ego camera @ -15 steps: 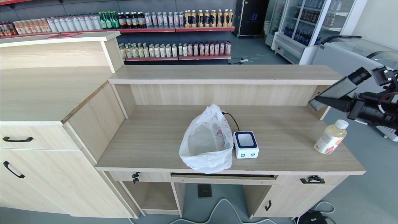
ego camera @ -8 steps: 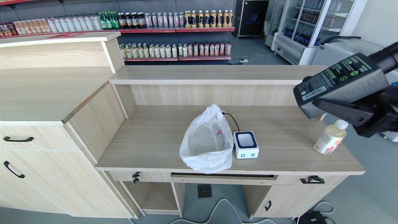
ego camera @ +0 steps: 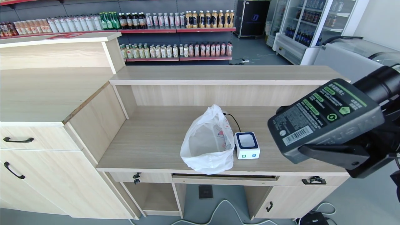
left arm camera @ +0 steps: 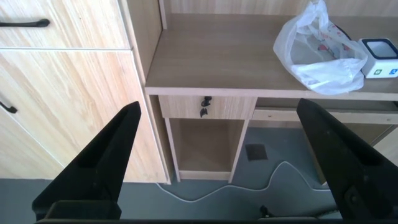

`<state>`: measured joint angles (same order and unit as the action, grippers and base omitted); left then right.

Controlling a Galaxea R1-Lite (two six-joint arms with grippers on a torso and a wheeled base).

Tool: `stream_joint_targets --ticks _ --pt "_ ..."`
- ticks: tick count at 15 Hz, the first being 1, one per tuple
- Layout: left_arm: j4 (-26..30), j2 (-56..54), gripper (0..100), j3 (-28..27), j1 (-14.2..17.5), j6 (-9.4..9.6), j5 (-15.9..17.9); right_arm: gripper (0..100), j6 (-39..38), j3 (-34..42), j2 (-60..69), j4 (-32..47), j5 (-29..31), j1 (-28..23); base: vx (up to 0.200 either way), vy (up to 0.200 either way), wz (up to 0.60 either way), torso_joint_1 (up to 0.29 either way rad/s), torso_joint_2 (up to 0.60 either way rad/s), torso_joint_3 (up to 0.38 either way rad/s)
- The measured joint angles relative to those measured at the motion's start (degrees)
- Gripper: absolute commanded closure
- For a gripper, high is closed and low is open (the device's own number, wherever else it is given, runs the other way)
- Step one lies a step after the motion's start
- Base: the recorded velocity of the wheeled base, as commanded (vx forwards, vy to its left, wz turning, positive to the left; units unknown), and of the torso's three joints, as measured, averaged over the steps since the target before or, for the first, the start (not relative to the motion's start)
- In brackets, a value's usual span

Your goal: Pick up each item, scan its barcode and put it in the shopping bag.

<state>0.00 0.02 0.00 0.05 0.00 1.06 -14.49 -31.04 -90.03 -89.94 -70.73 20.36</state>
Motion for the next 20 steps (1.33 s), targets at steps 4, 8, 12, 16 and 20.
stream_joint_targets --ticks 4,8,12,16,20 --pt "0.0 0.0 0 0.0 0.0 0.0 0.0 100 13.5 1.4 -1.2 0.0 -1.3 2.8 0.0 0.0 0.0 0.0 0.0 0.0" --pt "0.0 0.0 0 0.0 0.0 0.0 0.0 100 18.1 1.5 -4.2 0.0 -1.7 2.5 0.0 0.0 0.0 0.0 0.0 0.0" --pt "0.0 0.0 0 0.0 0.0 0.0 0.0 100 42.6 -1.1 -8.3 0.0 -1.3 0.2 0.0 0.0 0.0 0.0 0.0 0.0" --pt "0.0 0.0 0 0.0 0.0 0.0 0.0 100 49.5 -2.7 -8.6 0.0 -1.0 -0.6 0.0 0.0 0.0 0.0 0.0 0.0" --pt "0.0 0.0 0 0.0 0.0 0.0 0.0 100 48.6 -8.2 -7.9 -0.1 -1.3 -3.5 0.0 0.0 0.0 0.0 0.0 0.0"
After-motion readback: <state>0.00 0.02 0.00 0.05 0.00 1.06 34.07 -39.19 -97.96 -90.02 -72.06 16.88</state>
